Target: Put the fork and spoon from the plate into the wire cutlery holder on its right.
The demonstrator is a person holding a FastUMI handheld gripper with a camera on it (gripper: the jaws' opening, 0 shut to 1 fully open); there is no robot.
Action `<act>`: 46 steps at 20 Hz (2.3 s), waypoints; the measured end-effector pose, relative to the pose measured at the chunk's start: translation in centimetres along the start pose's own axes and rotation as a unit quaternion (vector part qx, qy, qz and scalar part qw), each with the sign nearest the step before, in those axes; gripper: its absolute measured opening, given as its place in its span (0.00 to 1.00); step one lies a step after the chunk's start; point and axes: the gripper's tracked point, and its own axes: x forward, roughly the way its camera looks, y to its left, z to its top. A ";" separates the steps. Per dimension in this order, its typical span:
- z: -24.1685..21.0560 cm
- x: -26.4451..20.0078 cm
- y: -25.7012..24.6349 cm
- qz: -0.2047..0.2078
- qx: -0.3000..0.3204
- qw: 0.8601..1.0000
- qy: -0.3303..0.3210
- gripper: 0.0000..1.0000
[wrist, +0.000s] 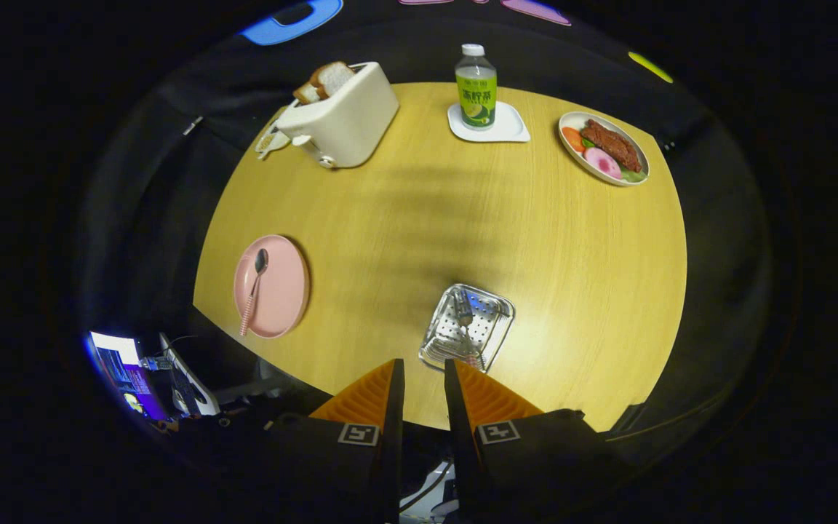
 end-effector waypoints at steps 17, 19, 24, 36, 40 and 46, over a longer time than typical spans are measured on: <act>-2.4 11.8 30.1 0.186 -0.035 0.982 0.025 0.34; -2.4 14.3 31.0 0.174 -0.024 0.984 0.038 0.35; -3.1 19.1 31.1 0.135 -0.010 0.988 0.075 0.34; -5.0 24.3 29.6 0.072 -0.022 0.991 0.115 0.16; -4.6 21.9 29.2 0.114 -0.016 0.987 0.112 0.13; -3.2 15.8 26.1 0.151 -0.010 0.986 0.077 0.13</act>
